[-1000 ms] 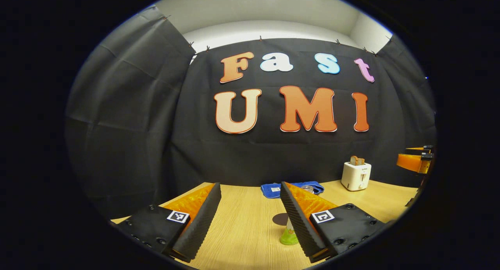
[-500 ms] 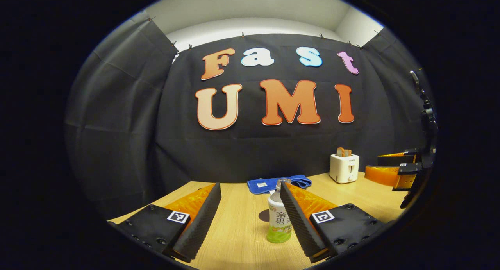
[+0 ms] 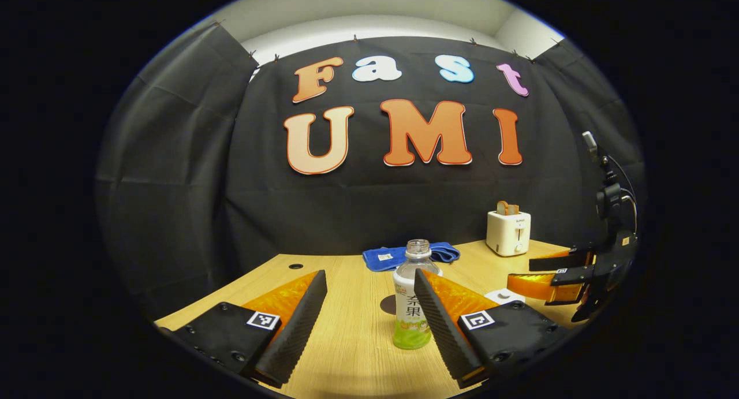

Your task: Open the teacup lid with one hand, grasp the water bottle and pour water into the teacup with the other hand; after pouring, place the water bottle on the coaster and then close the teacup lid.

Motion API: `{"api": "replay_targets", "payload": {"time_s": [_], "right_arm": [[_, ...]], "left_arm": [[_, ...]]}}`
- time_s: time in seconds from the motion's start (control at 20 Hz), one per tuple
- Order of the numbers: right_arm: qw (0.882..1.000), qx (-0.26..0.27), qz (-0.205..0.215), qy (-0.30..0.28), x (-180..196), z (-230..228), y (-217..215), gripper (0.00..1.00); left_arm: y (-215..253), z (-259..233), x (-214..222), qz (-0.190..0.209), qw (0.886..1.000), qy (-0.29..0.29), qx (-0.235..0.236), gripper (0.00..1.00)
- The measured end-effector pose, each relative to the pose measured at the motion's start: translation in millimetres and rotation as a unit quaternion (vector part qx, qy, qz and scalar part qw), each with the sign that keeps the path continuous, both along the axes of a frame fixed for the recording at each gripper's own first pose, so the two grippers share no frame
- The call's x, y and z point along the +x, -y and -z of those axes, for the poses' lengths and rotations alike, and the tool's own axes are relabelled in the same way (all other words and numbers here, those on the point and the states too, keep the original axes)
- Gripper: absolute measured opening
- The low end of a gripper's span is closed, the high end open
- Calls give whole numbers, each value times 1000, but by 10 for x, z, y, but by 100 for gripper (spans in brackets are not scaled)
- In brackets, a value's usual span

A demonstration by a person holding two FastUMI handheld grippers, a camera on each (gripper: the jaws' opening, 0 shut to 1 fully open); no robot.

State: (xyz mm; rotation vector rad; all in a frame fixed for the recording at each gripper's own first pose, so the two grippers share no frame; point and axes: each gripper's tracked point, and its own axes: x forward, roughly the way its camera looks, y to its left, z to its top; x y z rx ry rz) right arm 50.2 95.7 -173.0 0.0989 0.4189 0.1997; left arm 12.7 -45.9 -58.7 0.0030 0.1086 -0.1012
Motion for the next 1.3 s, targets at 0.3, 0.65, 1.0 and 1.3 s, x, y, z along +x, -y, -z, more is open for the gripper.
{"api": "replay_targets", "payload": {"time_s": [0.3, 0.65, 1.0, 1.3], "right_arm": [[1000, -8, -9, -24, 121, 232, -97, 92], [998, -10, -16, -54, 177, 444, -103, 66], [998, -16, -10, -64, 225, 492, -69, 33], [997, -2, -15, -77, 213, 502, -103, 22]], "left_arm": [[68, 57, 58, 6, 1000, -7, 9, 97], [157, 150, 99, 16, 1000, -16, 12, 97], [168, 257, 120, 21, 999, -30, 2, 98], [240, 293, 167, 31, 999, -35, -4, 98]]}}
